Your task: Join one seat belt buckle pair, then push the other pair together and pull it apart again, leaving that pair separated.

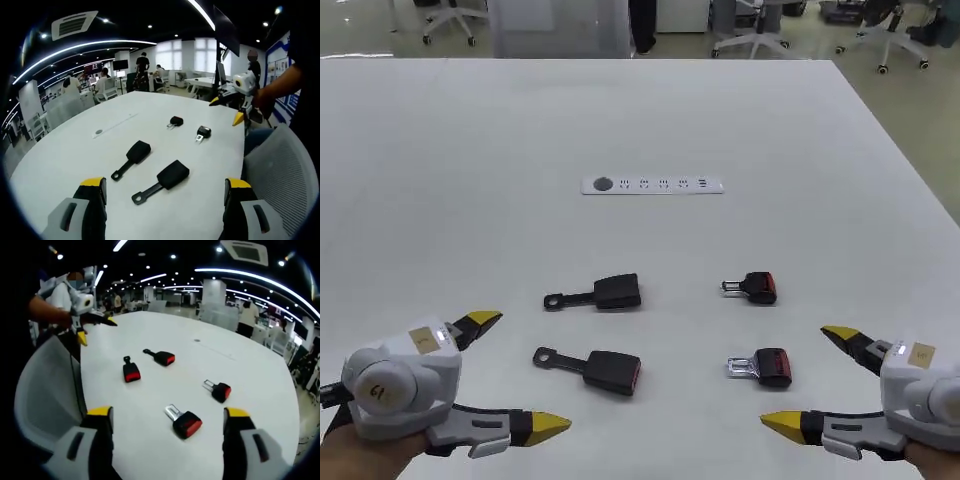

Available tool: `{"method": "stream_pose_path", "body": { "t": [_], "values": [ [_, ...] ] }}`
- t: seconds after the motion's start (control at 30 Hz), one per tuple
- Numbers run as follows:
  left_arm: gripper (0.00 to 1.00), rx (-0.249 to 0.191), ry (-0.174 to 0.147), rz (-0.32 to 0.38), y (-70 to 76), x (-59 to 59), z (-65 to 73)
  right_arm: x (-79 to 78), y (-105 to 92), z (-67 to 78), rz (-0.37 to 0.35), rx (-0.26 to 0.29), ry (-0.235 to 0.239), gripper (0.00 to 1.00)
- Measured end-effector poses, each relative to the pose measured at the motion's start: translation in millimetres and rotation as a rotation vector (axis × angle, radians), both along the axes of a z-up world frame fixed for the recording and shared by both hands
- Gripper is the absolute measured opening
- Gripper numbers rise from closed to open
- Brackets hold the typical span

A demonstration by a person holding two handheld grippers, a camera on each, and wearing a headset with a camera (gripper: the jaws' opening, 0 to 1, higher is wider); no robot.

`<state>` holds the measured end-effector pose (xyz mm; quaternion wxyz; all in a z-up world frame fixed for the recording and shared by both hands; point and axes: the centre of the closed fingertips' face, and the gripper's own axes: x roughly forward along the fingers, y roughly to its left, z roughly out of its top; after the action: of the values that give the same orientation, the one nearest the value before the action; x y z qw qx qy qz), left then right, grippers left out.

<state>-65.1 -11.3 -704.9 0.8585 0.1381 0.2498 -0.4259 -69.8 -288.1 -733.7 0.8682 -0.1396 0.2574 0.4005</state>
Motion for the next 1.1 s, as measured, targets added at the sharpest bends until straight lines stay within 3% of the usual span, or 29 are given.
{"method": "stream_pose_path", "body": {
  "t": [0.53, 1.1],
  "values": [
    [0.98, 0.054, 0.014, -0.094, -20.4, 27.6, -18.9, 25.2, -12.0, -25.1, 0.05, -0.028, 0.064, 0.9],
    [0.92, 0.182, 0.048, -0.291, -38.4, 39.8, -60.0, 39.0, -14.0, -58.9, 0.146, -0.079, 0.159, 0.86]
  ]
}}
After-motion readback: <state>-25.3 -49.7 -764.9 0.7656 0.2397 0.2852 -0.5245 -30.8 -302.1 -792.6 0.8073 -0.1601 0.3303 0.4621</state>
